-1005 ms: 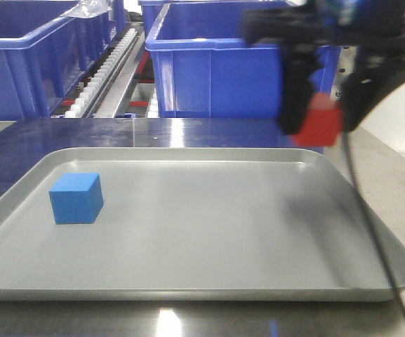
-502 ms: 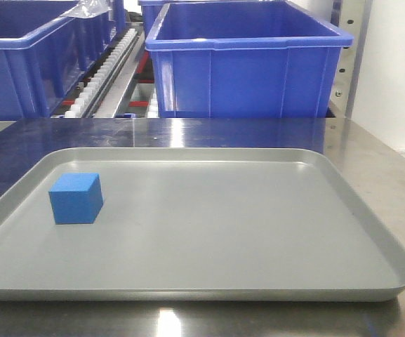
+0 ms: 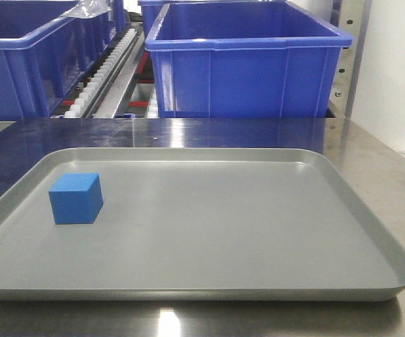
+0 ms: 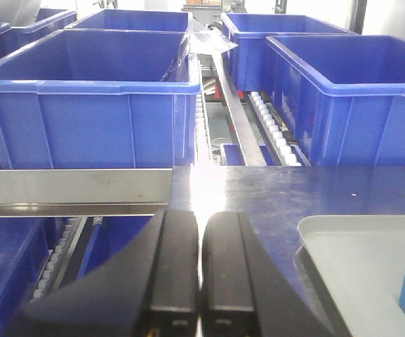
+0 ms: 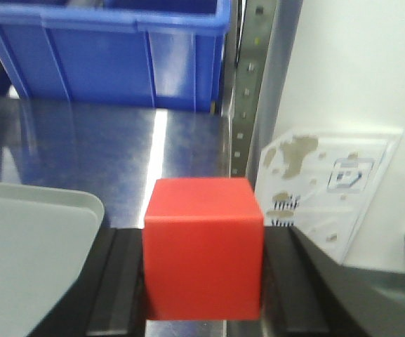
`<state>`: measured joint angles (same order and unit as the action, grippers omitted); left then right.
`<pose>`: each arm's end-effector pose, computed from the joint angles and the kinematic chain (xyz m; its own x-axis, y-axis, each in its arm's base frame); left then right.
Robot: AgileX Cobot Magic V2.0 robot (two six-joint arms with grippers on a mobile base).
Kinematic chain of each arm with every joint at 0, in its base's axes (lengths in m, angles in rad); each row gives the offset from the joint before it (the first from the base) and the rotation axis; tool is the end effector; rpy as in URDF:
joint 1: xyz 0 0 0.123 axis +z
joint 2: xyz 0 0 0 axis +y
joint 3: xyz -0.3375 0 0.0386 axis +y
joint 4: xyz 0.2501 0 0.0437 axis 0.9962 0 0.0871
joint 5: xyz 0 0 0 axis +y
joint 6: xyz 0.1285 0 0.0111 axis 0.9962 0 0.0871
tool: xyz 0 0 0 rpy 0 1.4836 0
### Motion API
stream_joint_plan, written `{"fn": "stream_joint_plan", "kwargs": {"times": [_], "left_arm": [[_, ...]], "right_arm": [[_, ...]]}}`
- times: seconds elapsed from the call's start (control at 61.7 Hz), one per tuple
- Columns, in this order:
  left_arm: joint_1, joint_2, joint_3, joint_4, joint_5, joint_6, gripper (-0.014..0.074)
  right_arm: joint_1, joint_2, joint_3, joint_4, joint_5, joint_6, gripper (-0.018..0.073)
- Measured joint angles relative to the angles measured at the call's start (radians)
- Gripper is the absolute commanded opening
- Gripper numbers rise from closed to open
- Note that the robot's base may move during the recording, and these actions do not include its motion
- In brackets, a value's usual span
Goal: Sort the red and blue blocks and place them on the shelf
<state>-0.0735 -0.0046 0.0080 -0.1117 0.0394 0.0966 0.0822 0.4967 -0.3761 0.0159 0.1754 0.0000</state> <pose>0.0413 -0.0036 0.2085 0.0433 -0.0182 -0.9989 0.0785 0.9968 -0.0148 0.1010 0.0087 0.3042 -0.2079 -0.0014 -0.9782 -0.0816 0.9965 0.0159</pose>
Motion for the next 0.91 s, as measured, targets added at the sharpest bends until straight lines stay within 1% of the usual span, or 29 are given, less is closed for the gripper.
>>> {"fn": "stream_joint_plan", "kwargs": {"times": [0.178, 0.275, 0.907], "left_arm": [[0.0, 0.0, 0.0, 0.0, 0.0, 0.0, 0.0122], [0.0, 0.0, 0.0, 0.0, 0.0, 0.0, 0.0122], [0.0, 0.0, 0.0, 0.0, 0.0, 0.0, 0.0122]], "right_arm": [[0.0, -0.148, 0.034, -0.001, 0.004, 0.0, 0.0121], [0.0, -0.182, 0.034, -0.001, 0.004, 0.0, 0.0121], [0.0, -0.186, 0.036, -0.002, 0.006, 0.0, 0.0121]]}}
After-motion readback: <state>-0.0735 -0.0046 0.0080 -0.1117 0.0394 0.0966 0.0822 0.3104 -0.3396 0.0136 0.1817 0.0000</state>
